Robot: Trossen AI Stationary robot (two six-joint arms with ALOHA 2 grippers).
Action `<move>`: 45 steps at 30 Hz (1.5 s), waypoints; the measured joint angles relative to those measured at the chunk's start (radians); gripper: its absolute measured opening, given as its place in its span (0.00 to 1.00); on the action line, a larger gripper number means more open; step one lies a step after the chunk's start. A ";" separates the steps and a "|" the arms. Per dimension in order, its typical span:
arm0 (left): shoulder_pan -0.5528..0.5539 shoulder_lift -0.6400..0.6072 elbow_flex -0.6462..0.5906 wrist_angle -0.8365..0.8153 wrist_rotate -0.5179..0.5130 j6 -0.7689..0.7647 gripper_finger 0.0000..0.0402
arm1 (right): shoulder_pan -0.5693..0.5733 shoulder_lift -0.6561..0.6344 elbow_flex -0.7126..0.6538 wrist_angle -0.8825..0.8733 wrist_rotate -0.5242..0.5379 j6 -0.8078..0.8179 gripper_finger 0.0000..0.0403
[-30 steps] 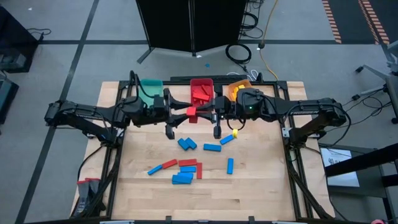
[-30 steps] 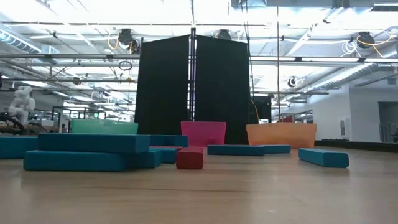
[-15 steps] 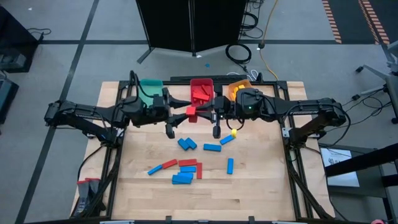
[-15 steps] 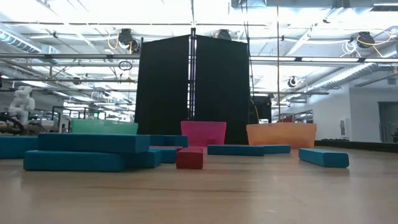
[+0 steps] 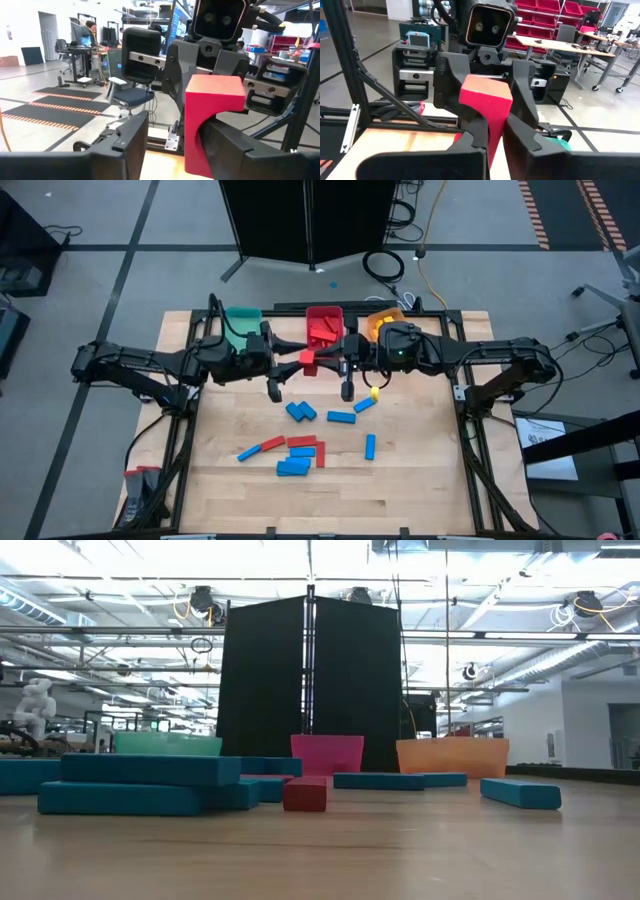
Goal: Sort blocks
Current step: Put the red block into the red bin
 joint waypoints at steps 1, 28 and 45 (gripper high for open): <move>-0.001 0.000 0.000 0.001 -0.004 0.000 0.41 | 0.000 0.000 0.000 0.001 0.002 0.000 0.05; -0.001 -0.002 -0.002 -0.010 -0.027 0.001 0.06 | -0.003 -0.010 0.000 0.012 -0.010 -0.004 0.35; 0.001 -0.002 0.000 0.001 0.021 0.000 0.06 | -0.012 -0.010 0.000 0.056 -0.037 -0.028 0.25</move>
